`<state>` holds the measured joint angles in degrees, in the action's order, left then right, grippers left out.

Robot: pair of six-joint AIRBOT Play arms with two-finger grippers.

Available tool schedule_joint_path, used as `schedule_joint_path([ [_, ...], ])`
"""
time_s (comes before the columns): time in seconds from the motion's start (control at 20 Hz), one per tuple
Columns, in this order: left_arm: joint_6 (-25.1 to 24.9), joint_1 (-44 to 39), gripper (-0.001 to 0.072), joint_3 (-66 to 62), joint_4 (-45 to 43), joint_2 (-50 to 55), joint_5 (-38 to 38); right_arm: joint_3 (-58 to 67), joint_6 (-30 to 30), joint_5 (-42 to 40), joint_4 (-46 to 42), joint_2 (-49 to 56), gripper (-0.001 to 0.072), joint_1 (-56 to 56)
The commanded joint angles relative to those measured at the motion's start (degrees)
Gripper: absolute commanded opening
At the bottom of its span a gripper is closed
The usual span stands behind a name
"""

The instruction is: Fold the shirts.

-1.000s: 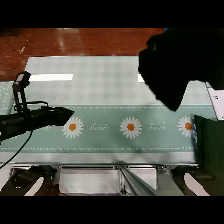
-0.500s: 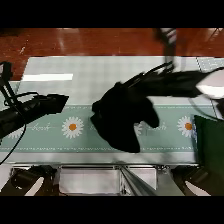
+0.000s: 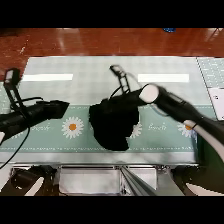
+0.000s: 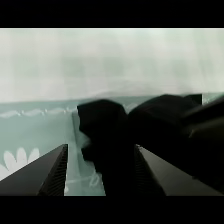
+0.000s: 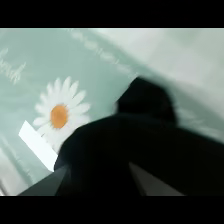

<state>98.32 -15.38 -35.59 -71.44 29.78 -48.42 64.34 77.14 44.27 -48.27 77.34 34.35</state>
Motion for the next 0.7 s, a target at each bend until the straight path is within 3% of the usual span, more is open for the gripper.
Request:
schedule_joint_path([
  [0.0,0.7,0.0,0.0506,5.1,6.2,0.5,-2.9,4.0,0.0,6.3,-4.0,-4.1,0.0409,-12.5],
  [0.15,4.0,0.1,0.0505,11.9,12.3,3.5,-3.2,4.0,1.8,11.4,-8.1,-11.0,0.0409,-31.5],
  [0.3,3.7,5.0,0.0505,13.6,19.5,11.1,3.5,-0.3,0.9,19.5,-12.4,-14.3,0.0408,-46.1],
  [0.35,-1.1,7.6,0.0505,13.0,25.6,14.4,4.9,-3.1,0.3,21.0,-13.5,-15.2,0.0408,-49.4],
  [0.5,-24.7,13.8,0.0505,9.1,47.5,27.0,1.2,-13.6,-2.6,21.7,-13.4,-17.8,0.0408,-55.4],
  [0.55,-28.2,13.9,0.0505,7.0,49.2,31.4,0.1,-17.2,-2.8,20.5,-13.3,-18.3,0.0408,-55.6],
  [0.65,-30.4,13.9,0.0505,1.6,48.5,41.0,-1.4,-22.0,-3.5,18.6,-10.4,-18.4,0.0408,-55.6],
])
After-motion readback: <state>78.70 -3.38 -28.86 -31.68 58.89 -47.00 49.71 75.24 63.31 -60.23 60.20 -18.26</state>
